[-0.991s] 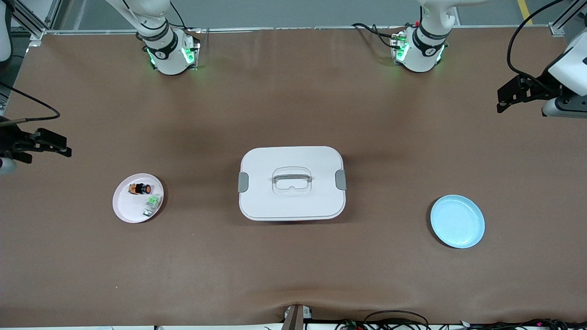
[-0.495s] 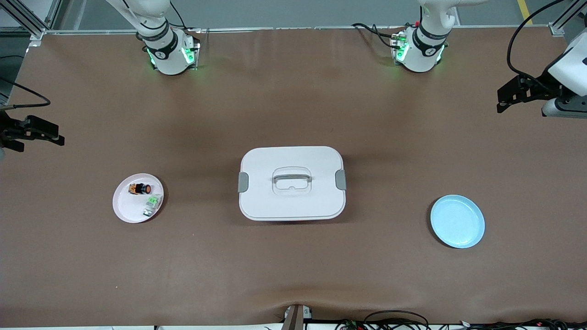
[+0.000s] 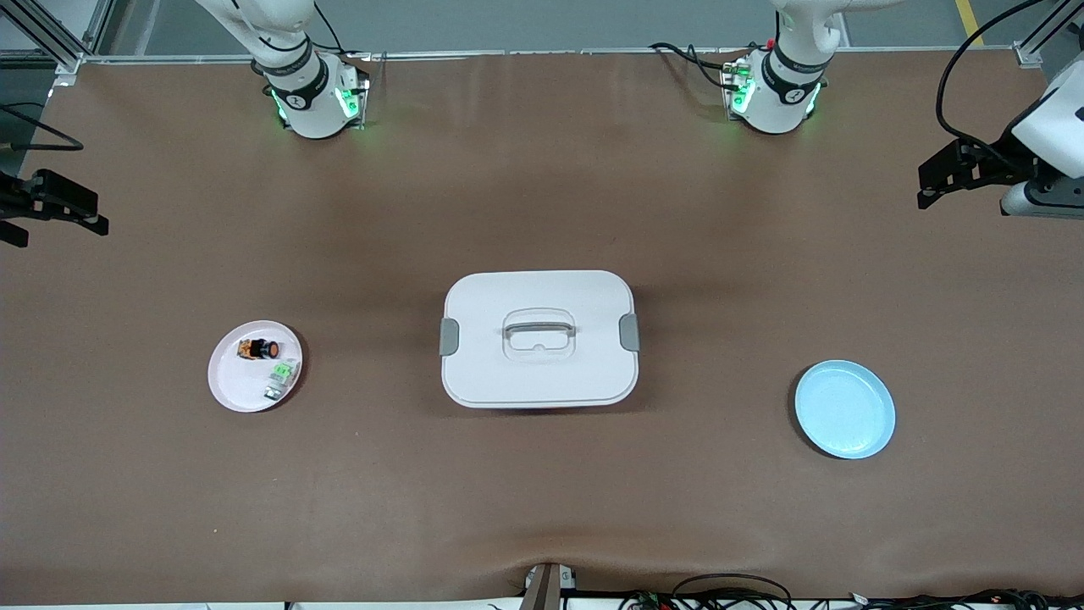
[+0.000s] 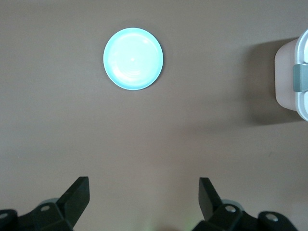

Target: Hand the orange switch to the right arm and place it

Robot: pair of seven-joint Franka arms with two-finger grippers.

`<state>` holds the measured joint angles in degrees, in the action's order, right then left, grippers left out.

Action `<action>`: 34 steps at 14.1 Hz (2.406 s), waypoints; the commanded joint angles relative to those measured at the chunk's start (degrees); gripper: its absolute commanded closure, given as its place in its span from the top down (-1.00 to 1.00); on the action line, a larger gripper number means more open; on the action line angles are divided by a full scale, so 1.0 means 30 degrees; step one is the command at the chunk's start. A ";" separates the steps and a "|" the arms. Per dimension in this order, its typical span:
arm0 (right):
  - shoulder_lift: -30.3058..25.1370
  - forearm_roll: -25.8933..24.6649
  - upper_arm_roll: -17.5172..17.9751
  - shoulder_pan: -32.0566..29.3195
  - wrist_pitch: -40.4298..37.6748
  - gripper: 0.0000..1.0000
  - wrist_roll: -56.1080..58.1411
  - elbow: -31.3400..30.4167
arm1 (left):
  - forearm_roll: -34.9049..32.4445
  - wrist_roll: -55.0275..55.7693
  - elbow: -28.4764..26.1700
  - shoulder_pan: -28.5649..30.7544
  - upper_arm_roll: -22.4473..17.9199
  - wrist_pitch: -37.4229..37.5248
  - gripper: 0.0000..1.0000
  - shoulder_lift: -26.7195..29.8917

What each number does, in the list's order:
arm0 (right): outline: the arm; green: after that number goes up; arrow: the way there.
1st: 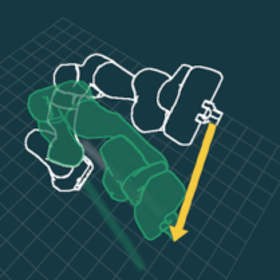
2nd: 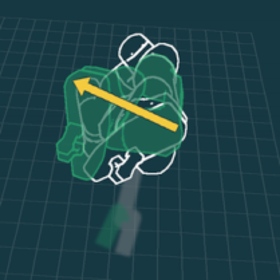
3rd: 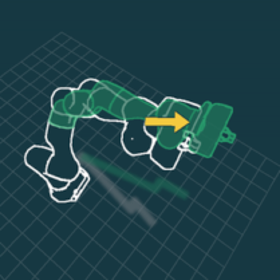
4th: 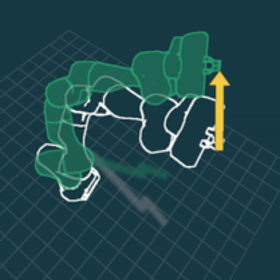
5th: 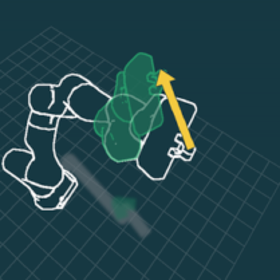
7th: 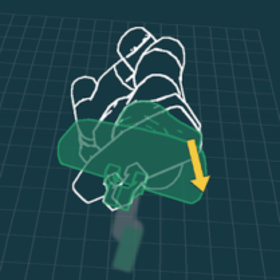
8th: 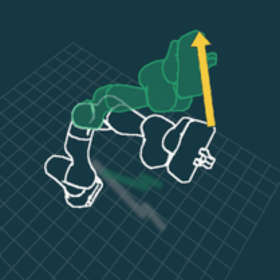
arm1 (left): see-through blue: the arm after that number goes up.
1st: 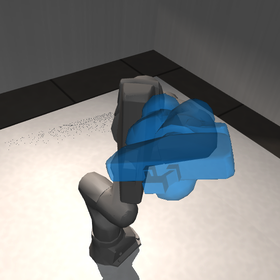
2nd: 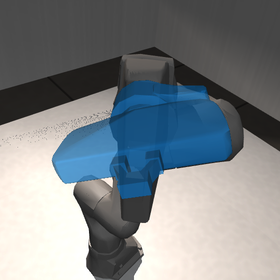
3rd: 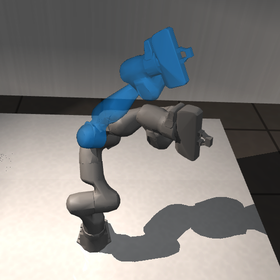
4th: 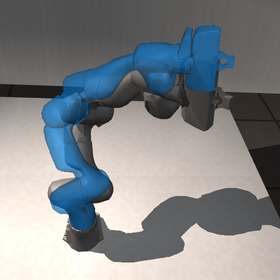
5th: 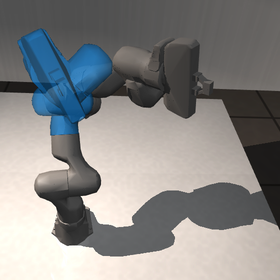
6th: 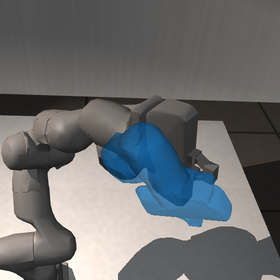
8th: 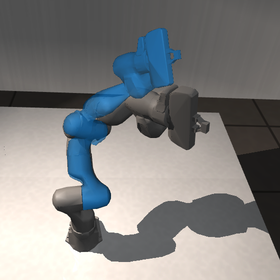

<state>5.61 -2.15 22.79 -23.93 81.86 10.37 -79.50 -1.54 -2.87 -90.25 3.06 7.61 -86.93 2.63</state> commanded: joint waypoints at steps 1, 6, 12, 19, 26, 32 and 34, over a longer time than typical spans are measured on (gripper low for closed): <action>-0.0873 0.0276 -0.0010 0.0414 0.0166 1.00 -0.0291 -0.1009 | 0.0308 -0.0537 -0.0474 0.0180 -0.0017 -0.0260 1.00 0.0560; -0.1371 0.0306 0.0019 0.0740 0.0136 1.00 -0.2107 -0.1593 | 0.0308 -0.0537 -0.0503 0.0180 -0.0017 -0.0231 1.00 0.0560; -0.2281 0.1360 -0.0127 0.0563 0.0605 1.00 -0.2078 -0.2768 | 0.0308 -0.0537 -0.0474 0.0180 -0.0017 -0.0231 1.00 0.0560; -0.2515 0.1360 -0.4832 0.4802 0.0576 1.00 -0.2020 -0.3119 | 0.0367 -0.0537 -0.0327 0.0151 -0.0017 -0.0494 1.00 0.0385; -0.3831 0.1390 -0.7505 0.7123 0.1657 1.00 -0.1815 -0.5107 | 0.0367 -0.0566 -0.0298 0.0385 -0.0017 -0.0436 1.00 0.0531; -0.3922 0.1360 -0.8184 0.7537 0.1718 1.00 -0.2078 -0.5141 | 0.0367 -0.0566 -0.0298 0.0385 -0.0017 -0.0378 1.00 0.0531; -0.3922 0.1390 -0.8417 0.7507 0.1748 1.00 -0.2369 -0.5170 | 0.0396 -0.0566 -0.0327 0.0385 -0.0017 -0.0348 1.00 0.0531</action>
<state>-4.47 1.37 -1.01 -2.36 86.14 4.65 -93.07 -1.54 -2.88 -90.22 3.64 7.55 -87.75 2.71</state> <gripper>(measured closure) 0.000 0.000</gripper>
